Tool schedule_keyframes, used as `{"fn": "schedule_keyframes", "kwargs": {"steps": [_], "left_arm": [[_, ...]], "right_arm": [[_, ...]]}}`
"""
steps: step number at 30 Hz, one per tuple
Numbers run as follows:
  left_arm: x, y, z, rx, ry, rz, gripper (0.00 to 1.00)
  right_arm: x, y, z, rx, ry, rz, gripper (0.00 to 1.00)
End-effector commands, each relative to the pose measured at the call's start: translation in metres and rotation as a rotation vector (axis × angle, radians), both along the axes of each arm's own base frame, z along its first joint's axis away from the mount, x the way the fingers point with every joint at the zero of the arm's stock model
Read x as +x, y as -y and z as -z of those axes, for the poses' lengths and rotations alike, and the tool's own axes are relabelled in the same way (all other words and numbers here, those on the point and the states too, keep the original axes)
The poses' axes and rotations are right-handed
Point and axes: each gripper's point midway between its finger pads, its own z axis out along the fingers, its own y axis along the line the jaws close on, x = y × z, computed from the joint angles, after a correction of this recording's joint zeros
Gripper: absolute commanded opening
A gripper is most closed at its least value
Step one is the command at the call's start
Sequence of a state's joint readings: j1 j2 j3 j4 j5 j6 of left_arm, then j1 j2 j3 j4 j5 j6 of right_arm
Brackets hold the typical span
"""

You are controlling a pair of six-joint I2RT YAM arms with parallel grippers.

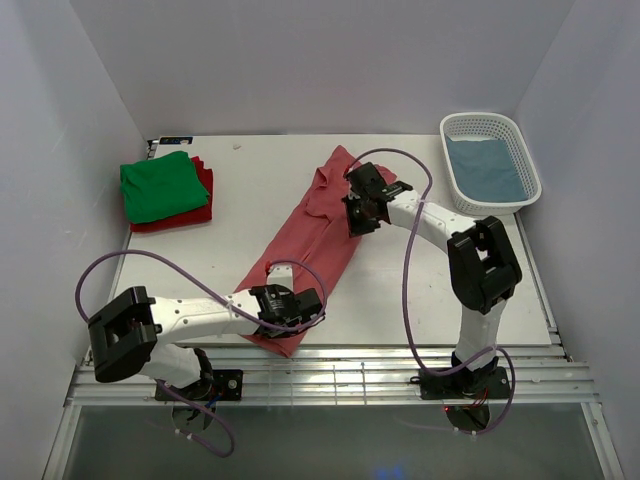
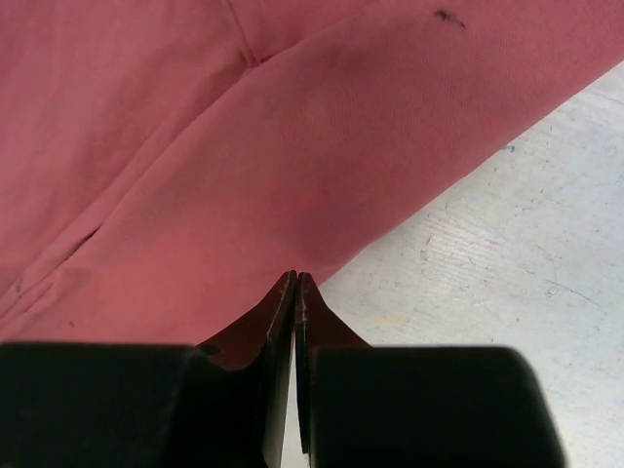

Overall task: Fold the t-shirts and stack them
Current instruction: Rotate the tshirt 90 degrees

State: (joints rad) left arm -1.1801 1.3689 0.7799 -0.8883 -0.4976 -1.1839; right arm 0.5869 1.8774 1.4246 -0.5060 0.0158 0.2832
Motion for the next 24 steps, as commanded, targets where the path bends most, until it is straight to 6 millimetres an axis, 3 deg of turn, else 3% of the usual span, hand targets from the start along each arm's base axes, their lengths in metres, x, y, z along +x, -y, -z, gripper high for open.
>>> {"fn": "schedule_keyframes", "kwargs": {"steps": [1,8,13,18,20,24], "left_arm": [[0.003,0.004,0.004,-0.018,0.017,0.005,0.00],[-0.004,0.006,0.037,0.010,-0.040,0.033,0.00],[-0.009,0.023,0.055,-0.019,-0.089,0.074,0.00],[-0.015,0.065,0.055,-0.060,-0.136,0.163,0.00],[-0.014,0.088,0.047,-0.097,-0.135,0.191,0.00],[-0.018,0.115,0.040,-0.126,-0.147,0.254,0.00]], "right_arm": [[0.011,-0.007,0.002,0.005,0.018,0.022,0.08],[0.016,-0.008,0.040,-0.062,-0.045,0.025,0.08],[0.026,-0.008,0.058,-0.111,-0.064,0.028,0.08],[0.043,-0.008,0.068,-0.160,-0.066,0.043,0.08],[0.059,-0.012,0.056,-0.155,-0.036,0.054,0.08],[0.078,-0.006,0.053,-0.173,-0.042,0.085,0.08]]}}
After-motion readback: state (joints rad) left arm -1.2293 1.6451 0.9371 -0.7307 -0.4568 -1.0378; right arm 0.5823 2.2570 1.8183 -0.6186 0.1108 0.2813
